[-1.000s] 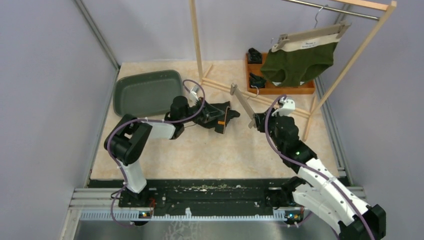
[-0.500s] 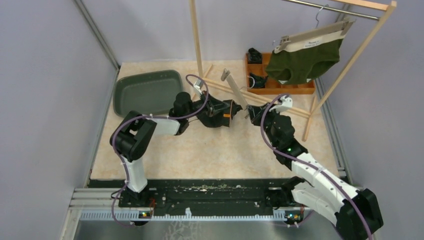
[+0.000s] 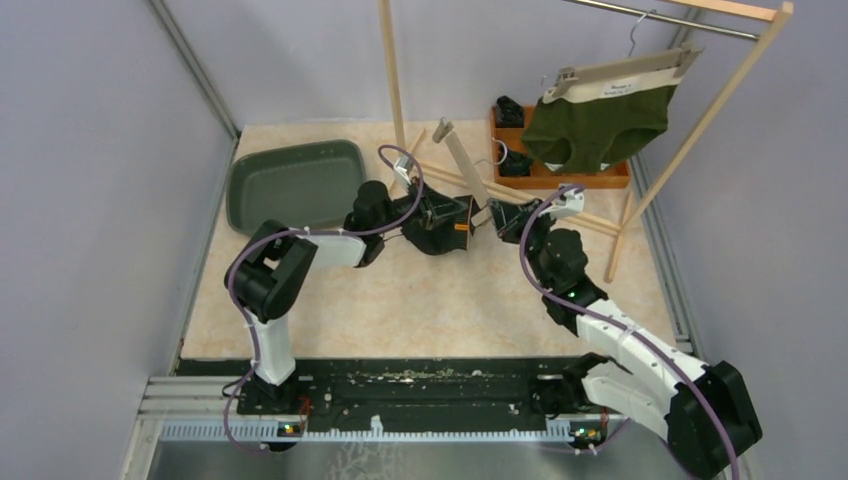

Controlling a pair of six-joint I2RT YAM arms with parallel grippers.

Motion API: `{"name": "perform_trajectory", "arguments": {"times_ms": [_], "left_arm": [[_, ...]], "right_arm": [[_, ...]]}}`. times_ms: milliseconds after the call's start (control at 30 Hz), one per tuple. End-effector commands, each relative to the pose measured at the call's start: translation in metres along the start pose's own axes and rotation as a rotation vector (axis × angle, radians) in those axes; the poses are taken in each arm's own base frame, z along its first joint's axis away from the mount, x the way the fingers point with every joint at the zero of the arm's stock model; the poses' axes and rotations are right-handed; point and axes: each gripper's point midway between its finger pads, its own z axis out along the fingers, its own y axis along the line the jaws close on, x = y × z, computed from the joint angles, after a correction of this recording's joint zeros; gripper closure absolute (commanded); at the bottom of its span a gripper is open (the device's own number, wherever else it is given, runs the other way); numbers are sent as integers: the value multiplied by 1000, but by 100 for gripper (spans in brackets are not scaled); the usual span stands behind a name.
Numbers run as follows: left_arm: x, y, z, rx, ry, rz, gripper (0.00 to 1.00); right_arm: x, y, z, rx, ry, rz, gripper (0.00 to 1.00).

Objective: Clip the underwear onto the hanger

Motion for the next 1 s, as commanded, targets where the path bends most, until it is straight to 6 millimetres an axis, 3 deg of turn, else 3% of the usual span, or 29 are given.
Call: {"name": "perform_trajectory", "arguments": {"times_ms": [0, 967], "left_arm": [[-4, -15, 7, 58, -19, 19, 100], [-5, -30, 13, 124, -29, -28, 100]], "right_arm": [[-30, 24, 5, -84, -106, 68, 100], [-13, 13, 13, -103, -133, 125, 100]]}}
